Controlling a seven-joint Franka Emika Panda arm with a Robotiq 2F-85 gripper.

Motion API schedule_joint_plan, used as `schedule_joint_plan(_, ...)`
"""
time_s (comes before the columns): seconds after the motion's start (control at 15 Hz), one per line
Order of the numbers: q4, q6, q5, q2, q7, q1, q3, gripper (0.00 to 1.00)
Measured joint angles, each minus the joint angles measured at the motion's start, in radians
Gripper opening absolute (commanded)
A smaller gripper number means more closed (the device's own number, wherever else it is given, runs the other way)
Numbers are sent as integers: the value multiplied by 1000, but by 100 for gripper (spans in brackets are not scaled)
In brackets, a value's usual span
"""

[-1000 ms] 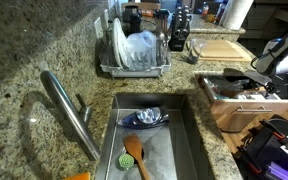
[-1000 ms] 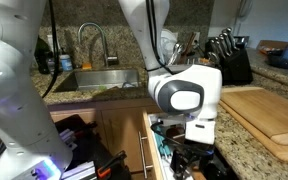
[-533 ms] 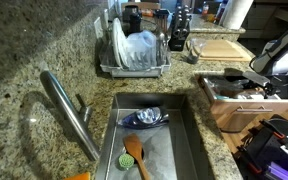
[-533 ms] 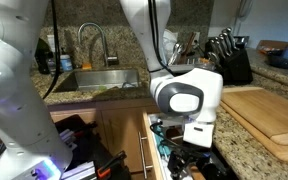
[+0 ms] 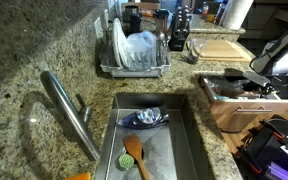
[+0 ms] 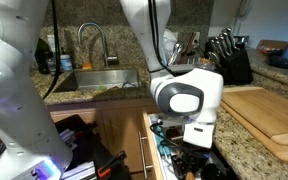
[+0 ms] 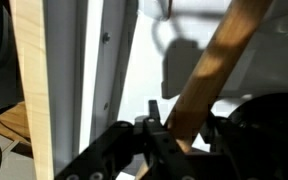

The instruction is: Take the wooden spoon out of the drawer and put it on the chopping board

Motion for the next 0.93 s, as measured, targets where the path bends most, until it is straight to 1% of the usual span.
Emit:
schedule_joint_plan(0.2,8,-4,2,-1,33,3,-10,6)
schedule_joint_plan(0.33,19,-23,-6,-9,35,21,-39,7)
schedule_joint_plan(0.4,26,-41,-23,-20,37,44,-69,7)
schedule_joint_plan(0.53,34,-80,-96,-69,55,111,-155,7)
schedule_joint_plan(0.67,40,-125,-210,-146,104,192,-261,7)
schedule_joint_plan(0.8,50,-163,-340,-240,174,258,-355,7)
schedule_joint_plan(0.87,59,-180,-401,-291,211,274,-387,7)
schedule_joint_plan(0.93,70,-196,-453,-345,243,277,-405,7)
